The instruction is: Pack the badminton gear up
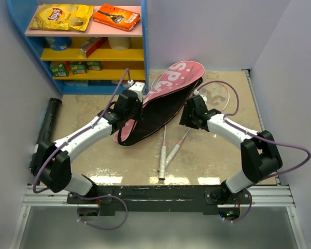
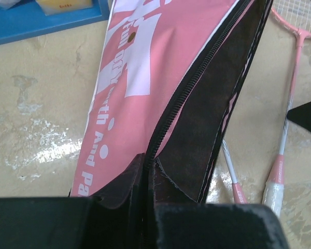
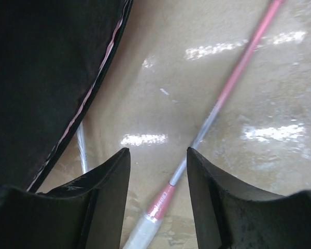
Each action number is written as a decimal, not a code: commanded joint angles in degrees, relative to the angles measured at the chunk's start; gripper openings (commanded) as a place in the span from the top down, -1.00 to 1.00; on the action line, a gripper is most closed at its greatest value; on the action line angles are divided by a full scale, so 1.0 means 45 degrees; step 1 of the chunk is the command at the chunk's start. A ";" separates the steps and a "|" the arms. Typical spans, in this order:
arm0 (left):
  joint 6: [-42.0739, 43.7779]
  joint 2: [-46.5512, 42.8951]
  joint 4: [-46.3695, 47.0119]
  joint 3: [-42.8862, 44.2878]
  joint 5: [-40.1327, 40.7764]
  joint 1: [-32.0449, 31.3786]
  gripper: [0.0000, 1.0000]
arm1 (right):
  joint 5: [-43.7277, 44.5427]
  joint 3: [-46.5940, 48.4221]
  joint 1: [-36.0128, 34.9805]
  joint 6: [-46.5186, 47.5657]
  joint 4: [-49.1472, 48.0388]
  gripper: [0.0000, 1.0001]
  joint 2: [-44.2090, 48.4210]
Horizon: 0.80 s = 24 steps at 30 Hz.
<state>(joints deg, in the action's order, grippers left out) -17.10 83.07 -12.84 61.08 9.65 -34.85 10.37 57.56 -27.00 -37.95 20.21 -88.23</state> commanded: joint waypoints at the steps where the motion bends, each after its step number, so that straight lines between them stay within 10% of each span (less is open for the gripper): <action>1: -0.0651 -0.0080 0.0959 0.0724 -0.1553 0.0926 1.00 | -0.0684 0.0392 -0.0346 -0.0139 -0.1033 0.00 -0.0608; 24: -0.0828 -0.0080 0.1232 0.0861 -0.3374 0.2354 1.00 | -0.0040 0.1037 -0.2143 -0.0471 -0.2341 0.01 -0.2561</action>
<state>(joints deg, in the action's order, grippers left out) -19.97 83.46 -12.45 63.57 -3.90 -24.99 8.03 60.42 -35.68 -38.83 12.08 -98.19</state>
